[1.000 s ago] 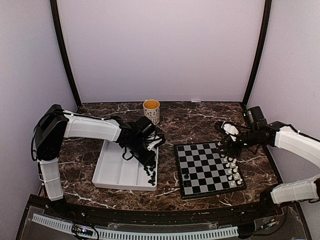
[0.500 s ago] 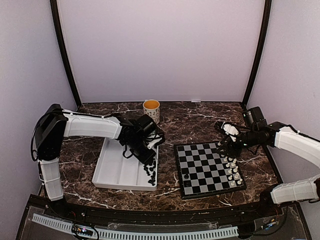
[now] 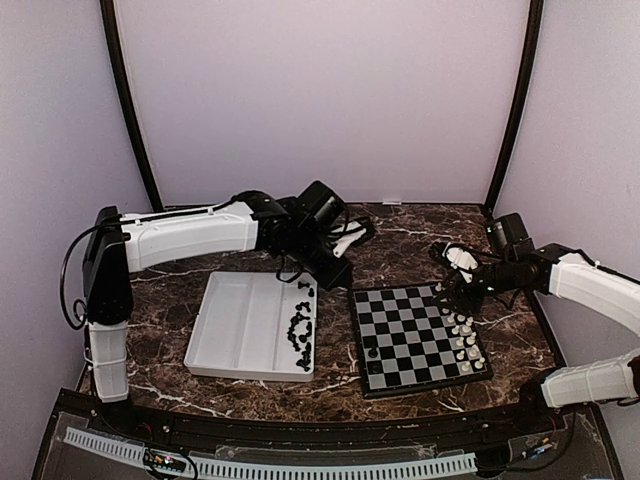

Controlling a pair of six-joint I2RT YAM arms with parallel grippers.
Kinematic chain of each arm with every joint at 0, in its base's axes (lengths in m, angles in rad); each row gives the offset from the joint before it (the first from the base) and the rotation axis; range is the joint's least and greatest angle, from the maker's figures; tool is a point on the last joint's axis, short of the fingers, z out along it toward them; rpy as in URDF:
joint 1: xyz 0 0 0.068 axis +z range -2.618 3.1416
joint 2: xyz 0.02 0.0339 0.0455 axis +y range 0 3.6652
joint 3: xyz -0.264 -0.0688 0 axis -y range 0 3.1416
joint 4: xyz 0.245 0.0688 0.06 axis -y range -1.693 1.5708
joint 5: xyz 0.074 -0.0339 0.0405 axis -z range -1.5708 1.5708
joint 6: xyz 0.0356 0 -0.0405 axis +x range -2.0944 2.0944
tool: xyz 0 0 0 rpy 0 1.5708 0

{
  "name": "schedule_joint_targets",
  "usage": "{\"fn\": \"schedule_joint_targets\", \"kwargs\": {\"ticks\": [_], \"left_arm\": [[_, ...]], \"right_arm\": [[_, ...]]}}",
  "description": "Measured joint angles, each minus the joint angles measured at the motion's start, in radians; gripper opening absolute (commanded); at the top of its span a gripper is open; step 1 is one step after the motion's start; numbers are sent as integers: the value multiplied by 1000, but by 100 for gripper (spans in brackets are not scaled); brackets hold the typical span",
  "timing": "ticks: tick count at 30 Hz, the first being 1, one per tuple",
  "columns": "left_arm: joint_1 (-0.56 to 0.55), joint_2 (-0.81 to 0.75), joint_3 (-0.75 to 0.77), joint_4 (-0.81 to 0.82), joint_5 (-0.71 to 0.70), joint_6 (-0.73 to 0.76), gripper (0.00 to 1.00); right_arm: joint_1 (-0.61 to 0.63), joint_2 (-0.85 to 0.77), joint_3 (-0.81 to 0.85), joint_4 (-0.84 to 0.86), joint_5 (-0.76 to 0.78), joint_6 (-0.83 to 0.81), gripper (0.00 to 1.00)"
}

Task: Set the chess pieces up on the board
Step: Place the pawn at h7.

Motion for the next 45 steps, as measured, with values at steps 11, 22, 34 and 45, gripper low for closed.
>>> {"fn": "schedule_joint_targets", "kwargs": {"ticks": [11,22,34,45], "left_arm": [[-90,280,316,-16,42,69,3],[-64,511,599,-100,-40,-7,3],[0,560,631,-130,-32,-108,3],[0,570,634,-126,19,-115,3]], "right_arm": [[0,-6,-12,24,37,1,55],[0,-10,-19,29,53,1,55],[0,-13,-21,31,56,2,55],[0,-13,-23,34,56,1,55]]}}
